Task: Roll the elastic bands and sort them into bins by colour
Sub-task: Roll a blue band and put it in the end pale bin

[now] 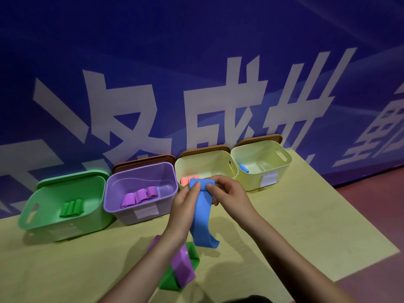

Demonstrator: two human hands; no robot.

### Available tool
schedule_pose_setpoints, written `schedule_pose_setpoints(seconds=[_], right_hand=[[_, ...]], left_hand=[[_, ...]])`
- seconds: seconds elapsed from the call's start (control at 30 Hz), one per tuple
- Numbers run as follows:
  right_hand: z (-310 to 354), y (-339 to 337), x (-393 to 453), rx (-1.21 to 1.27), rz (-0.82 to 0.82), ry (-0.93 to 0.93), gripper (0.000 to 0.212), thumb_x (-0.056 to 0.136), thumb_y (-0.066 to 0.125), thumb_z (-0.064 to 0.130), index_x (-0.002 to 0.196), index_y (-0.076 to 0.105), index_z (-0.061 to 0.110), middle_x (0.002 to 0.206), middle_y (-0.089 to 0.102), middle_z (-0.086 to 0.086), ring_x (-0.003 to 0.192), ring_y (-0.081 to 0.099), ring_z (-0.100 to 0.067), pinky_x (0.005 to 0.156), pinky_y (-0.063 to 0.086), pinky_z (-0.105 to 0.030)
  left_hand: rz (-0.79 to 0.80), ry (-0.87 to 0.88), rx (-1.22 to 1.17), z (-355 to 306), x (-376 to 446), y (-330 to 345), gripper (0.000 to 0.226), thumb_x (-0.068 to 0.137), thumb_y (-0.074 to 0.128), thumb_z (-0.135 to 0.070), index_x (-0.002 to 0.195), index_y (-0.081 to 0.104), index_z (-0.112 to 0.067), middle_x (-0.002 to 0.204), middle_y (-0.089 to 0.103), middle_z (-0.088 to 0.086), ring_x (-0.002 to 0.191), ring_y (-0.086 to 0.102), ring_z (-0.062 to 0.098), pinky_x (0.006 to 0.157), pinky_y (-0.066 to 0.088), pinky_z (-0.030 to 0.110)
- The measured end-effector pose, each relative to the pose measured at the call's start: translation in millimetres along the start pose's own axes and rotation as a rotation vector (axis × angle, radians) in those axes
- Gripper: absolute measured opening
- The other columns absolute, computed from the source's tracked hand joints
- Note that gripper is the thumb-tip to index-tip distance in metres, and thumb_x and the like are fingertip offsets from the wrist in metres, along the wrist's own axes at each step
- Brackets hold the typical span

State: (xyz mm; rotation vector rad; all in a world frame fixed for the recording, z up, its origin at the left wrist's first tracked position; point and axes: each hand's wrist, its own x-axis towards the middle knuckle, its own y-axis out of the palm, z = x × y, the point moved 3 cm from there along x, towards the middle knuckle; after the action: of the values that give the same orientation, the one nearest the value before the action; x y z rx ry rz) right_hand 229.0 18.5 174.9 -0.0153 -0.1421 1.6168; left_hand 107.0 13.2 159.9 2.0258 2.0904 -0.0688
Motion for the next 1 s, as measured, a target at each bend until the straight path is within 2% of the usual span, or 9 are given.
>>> schedule_pose_setpoints(seconds=[0.1, 0.2, 0.3, 0.43, 0.53, 0.6, 0.73, 0.87, 1.0], right_hand=[[-0.8, 0.2, -0.6, 0.023, 0.008, 0.009, 0.011, 0.094, 0.054, 0.004, 0.086, 0.062, 0.005, 0.051, 0.052, 0.012, 0.049, 0.047, -0.005, 0.054, 0.04, -0.017], [-4.0, 0.9, -2.1, 0.008, -0.016, -0.03, 0.014, 0.093, 0.058, 0.007, 0.08, 0.058, 0.01, 0.058, 0.053, 0.012, 0.056, 0.046, -0.005, 0.056, 0.039, -0.019], [-4.4, 1.8, -4.1, -0.089, -0.037, -0.105, 0.012, 0.087, 0.056, 0.023, 0.076, 0.056, 0.021, 0.064, 0.051, 0.006, 0.061, 0.042, -0.01, 0.056, 0.034, -0.023], [-2.9, 2.2, -5.2, -0.12, -0.091, -0.129, 0.013, 0.086, 0.055, 0.027, 0.073, 0.055, 0.028, 0.061, 0.049, 0.011, 0.059, 0.041, -0.008, 0.055, 0.034, -0.022], [-3.7, 1.2, -2.8, -0.141, -0.14, -0.139, 0.018, 0.091, 0.058, 0.02, 0.079, 0.061, 0.033, 0.066, 0.056, 0.001, 0.062, 0.047, -0.011, 0.059, 0.039, -0.028], [-2.2, -0.9, -1.0, -0.202, -0.152, -0.194, 0.012, 0.09, 0.057, 0.023, 0.086, 0.064, 0.032, 0.074, 0.062, 0.002, 0.067, 0.052, -0.014, 0.062, 0.042, -0.029], [0.8, -5.7, -0.8, -0.415, -0.156, -0.39, 0.022, 0.089, 0.055, 0.027, 0.103, 0.071, 0.019, 0.084, 0.063, 0.011, 0.072, 0.053, -0.004, 0.066, 0.041, -0.013], [0.3, -5.4, -1.4, -0.469, -0.052, -0.436, 0.023, 0.089, 0.06, 0.019, 0.109, 0.071, 0.02, 0.081, 0.056, 0.009, 0.07, 0.051, -0.006, 0.069, 0.041, -0.013], [1.3, -4.6, -0.7, -0.406, 0.053, -0.37, 0.028, 0.087, 0.06, 0.015, 0.111, 0.072, 0.023, 0.091, 0.057, 0.012, 0.081, 0.057, -0.008, 0.074, 0.045, -0.015]], left_hand=[[0.012, 0.033, 0.007, -1.8, -0.1, -0.8, 0.02, 0.097, 0.052, -0.021, 0.089, 0.069, -0.02, 0.08, 0.069, 0.003, 0.073, 0.06, 0.017, 0.063, 0.047, 0.022], [0.045, 0.023, 0.018, -2.6, -0.2, 0.4, 0.02, 0.097, 0.051, -0.017, 0.093, 0.071, -0.018, 0.088, 0.07, 0.007, 0.08, 0.062, 0.018, 0.07, 0.048, 0.026], [0.059, 0.003, -0.001, -2.7, -1.0, 0.3, 0.02, 0.097, 0.051, -0.016, 0.097, 0.071, -0.016, 0.095, 0.071, 0.011, 0.085, 0.063, 0.019, 0.075, 0.048, 0.028], [0.038, -0.002, -0.018, -1.6, -3.4, 2.2, 0.02, 0.096, 0.053, -0.021, 0.09, 0.072, -0.022, 0.086, 0.07, 0.006, 0.08, 0.061, 0.019, 0.07, 0.046, 0.028], [0.023, -0.047, -0.035, 0.4, -4.1, 3.9, 0.019, 0.095, 0.054, -0.031, 0.09, 0.07, -0.022, 0.082, 0.07, 0.002, 0.079, 0.062, 0.019, 0.072, 0.046, 0.031], [0.052, -0.105, -0.067, 2.0, -4.8, 4.4, 0.024, 0.095, 0.052, -0.038, 0.095, 0.069, -0.021, 0.086, 0.071, 0.002, 0.082, 0.064, 0.018, 0.077, 0.047, 0.035], [0.058, -0.146, -0.124, 2.0, -6.4, 3.8, 0.031, 0.095, 0.049, -0.044, 0.095, 0.07, -0.022, 0.086, 0.072, 0.002, 0.083, 0.065, 0.018, 0.081, 0.047, 0.037], [0.019, -0.15, -0.131, 1.0, -5.7, 1.7, 0.032, 0.095, 0.048, -0.043, 0.088, 0.07, -0.021, 0.075, 0.071, 0.0, 0.073, 0.065, 0.016, 0.073, 0.048, 0.033], [0.02, -0.129, -0.132, -0.1, -4.2, -2.0, 0.029, 0.098, 0.046, -0.036, 0.095, 0.069, -0.018, 0.091, 0.072, 0.006, 0.084, 0.066, 0.019, 0.08, 0.047, 0.035]])
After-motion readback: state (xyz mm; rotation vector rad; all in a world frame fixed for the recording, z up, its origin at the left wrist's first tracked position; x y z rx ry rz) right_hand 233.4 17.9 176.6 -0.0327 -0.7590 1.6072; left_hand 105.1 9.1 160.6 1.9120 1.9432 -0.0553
